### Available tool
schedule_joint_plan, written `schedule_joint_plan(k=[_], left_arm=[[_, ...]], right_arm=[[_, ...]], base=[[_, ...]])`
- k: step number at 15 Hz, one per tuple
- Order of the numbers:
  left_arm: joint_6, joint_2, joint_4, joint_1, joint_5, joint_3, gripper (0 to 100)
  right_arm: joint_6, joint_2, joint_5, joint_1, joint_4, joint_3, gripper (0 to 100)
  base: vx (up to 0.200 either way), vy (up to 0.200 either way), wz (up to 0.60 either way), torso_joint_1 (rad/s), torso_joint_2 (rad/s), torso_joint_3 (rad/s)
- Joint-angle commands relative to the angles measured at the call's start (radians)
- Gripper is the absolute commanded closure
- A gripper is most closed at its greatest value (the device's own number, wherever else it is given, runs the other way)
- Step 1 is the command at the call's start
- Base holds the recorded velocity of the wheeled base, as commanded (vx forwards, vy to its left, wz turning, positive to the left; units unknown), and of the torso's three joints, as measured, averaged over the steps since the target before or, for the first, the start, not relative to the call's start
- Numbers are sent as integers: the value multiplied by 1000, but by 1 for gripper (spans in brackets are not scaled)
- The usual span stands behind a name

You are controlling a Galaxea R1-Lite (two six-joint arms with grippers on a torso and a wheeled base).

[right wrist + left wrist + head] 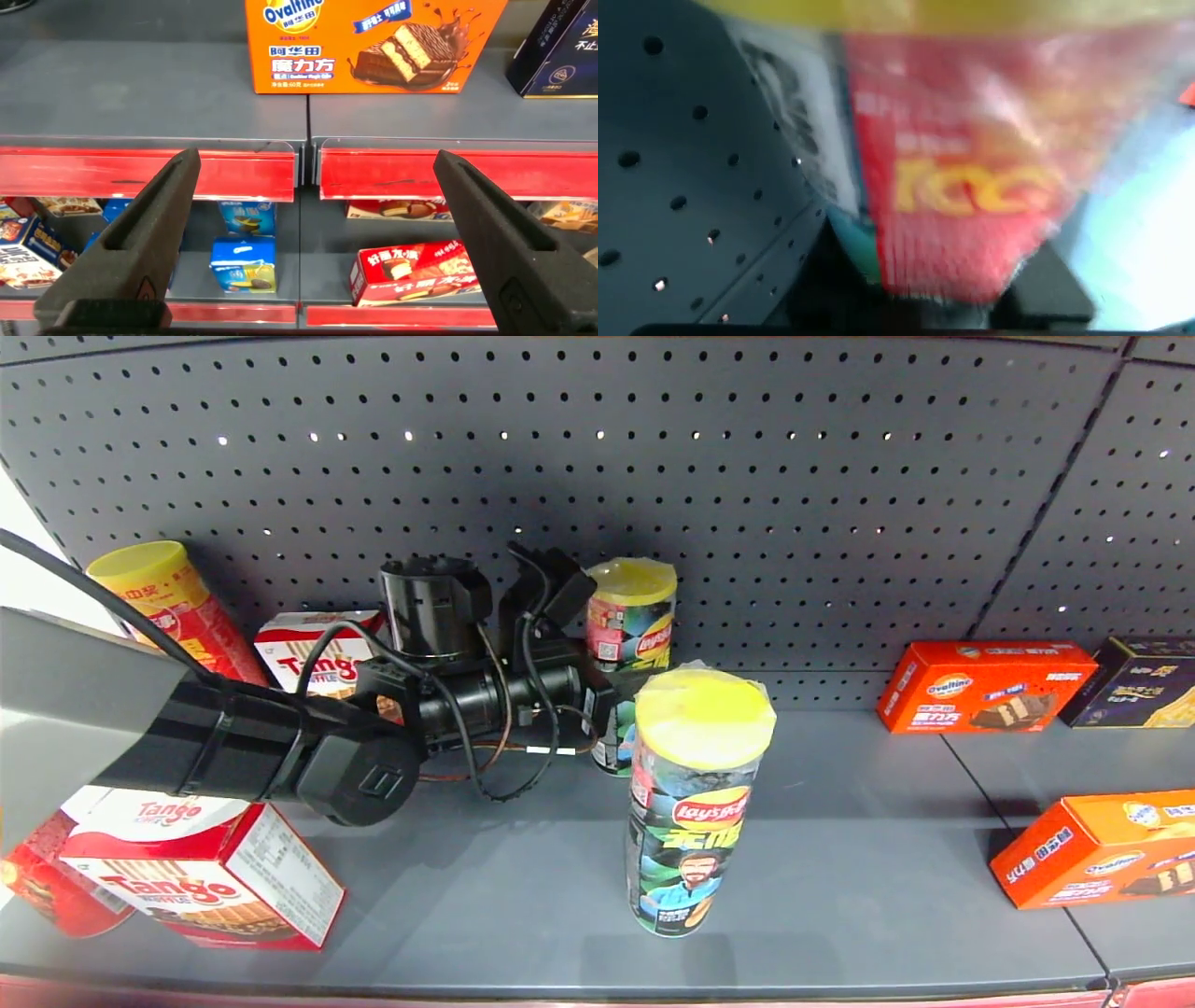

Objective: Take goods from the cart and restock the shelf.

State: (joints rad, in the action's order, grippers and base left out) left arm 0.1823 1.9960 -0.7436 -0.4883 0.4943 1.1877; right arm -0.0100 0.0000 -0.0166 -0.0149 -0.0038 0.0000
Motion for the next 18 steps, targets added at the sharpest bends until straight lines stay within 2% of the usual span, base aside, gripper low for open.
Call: schedule_joint_plan(k=[1,4,7,10,12,14,18], left_arm=[[0,3,-10,-3,-2,-2,0],[-1,-5,-25,5,-5,-23,0],[-1,-94,-17,10,-8,-103,0],[-1,-158,17,13,-49,-146,0],[-3,-209,110,11,-108,-145,0],[-3,-263,216,8,-137,-137,0],[-1,-325,323,8,-168,-131,0]], right_arm=[[-1,2,0,0,1,0,0],[-1,2,0,0,-1,0,0],[-1,2,0,0,-1,0,0],[-1,2,0,0,-1,0,0],[-1,2,0,0,-1,0,0],[-1,2,0,0,-1,0,0],[-1,2,0,0,-1,0,0]], base=[[0,0,0,0,0,0],[0,0,0,0,0,0],[0,0,0,0,0,0],[0,0,0,0,0,0],[0,0,0,0,0,0],[0,0,0,0,0,0],[0,0,0,0,0,0]])
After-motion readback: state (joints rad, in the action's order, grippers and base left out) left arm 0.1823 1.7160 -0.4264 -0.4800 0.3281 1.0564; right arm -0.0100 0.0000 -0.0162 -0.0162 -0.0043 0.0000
